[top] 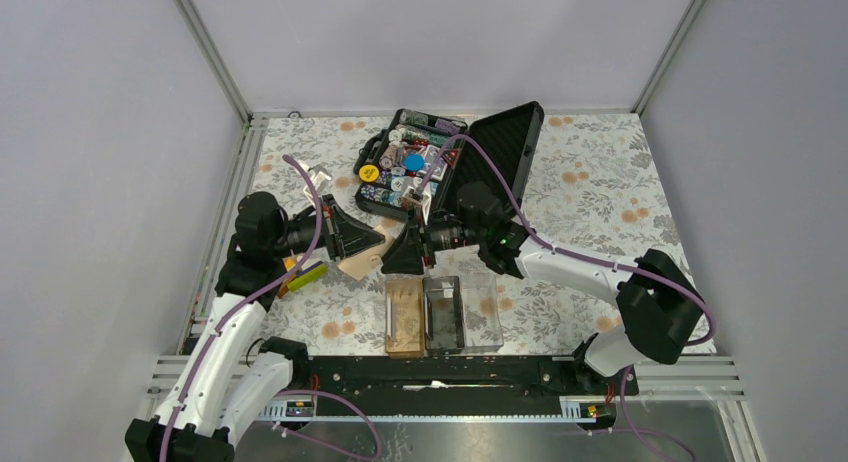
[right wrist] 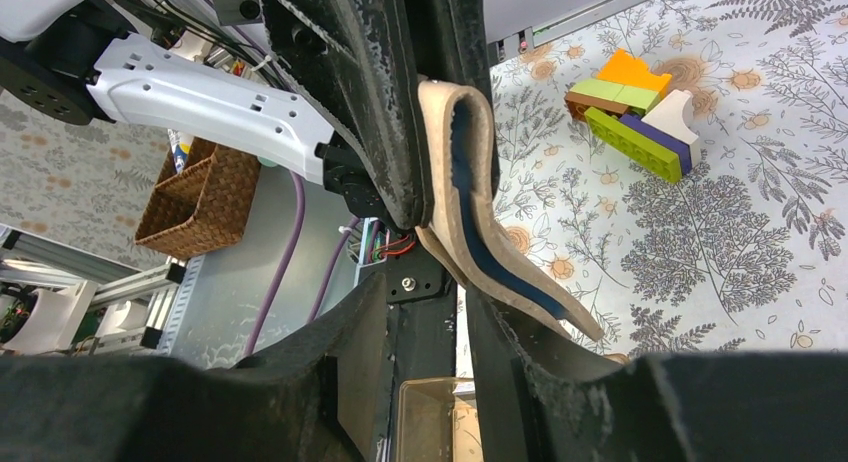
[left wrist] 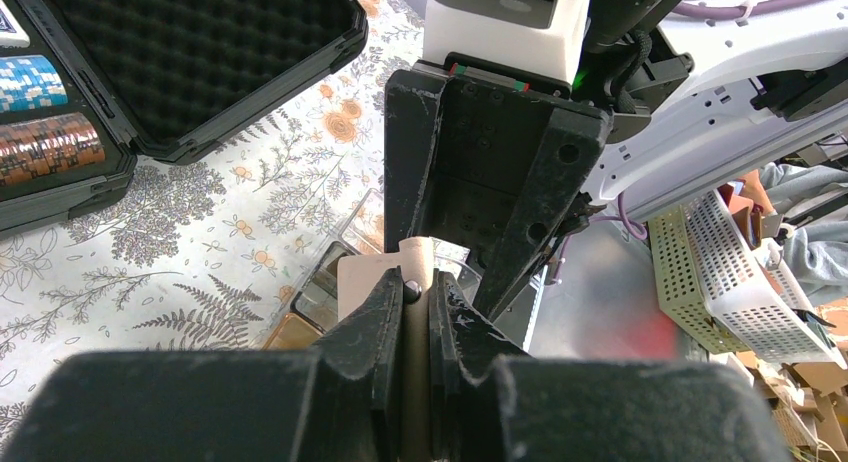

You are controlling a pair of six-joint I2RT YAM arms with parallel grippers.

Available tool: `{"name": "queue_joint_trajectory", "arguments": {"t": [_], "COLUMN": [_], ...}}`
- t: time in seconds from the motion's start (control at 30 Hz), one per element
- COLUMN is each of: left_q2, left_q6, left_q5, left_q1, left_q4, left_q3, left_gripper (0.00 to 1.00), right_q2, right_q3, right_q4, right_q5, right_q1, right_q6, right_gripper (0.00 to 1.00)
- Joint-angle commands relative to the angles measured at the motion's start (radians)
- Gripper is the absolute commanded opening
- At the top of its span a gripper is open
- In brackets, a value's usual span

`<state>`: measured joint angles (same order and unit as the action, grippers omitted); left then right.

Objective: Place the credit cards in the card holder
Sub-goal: Open the card holder at the center of the board.

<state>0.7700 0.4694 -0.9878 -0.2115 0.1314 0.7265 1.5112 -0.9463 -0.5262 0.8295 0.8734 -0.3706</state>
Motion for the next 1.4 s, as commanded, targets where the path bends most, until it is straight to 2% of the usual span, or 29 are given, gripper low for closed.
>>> {"name": "queue_joint_trajectory", "arguments": {"t": [0.0, 0.3, 0.67, 0.93, 1.13, 1.37], "left_q2": [0.000, 0.007, 0.009, 0.017, 0.018, 0.020], "left_q6": [0.006, 0.008, -0.001, -0.012, -0.012, -0.007], "left_q5": [-0.046, -0.023, 0.005, 0.007, 0.011, 0.016], "left_q1": [-0.017, -0.017, -0.017, -0.016, -0.016, -0.016], "left_q4": [-0.056, -0.053, -0.032, -0.013, -0.012, -0.015], "left_q3": [0.014, 0.014, 0.019, 0.024, 0.026, 0.025], "left_gripper": [0.00, 0.00, 0.00, 0.00, 0.00, 0.00], "right_q2": [0.012, -0.005, -0.095, -0.109, -0.071, -0.049], "right_q3": [-0.053, -0.059, 0.001, 0.013, -0.017, -0.026], "right_q4": [-0.128, -0.156, -0.178, -0.180, -0.130, -0.136], "right_q5": [-0.027, -0.116, -0.246, -0.227, -0.197, -0.213], "right_q1": [0.027, 0.049, 0.079, 0.081, 0.083, 0.091], "right_q6": [-0.006, 0.052, 0.171, 0.203, 0.214, 0.214], "right_gripper": [0.41, 0.37, 0.38, 0.38, 0.32, 0.17]}}
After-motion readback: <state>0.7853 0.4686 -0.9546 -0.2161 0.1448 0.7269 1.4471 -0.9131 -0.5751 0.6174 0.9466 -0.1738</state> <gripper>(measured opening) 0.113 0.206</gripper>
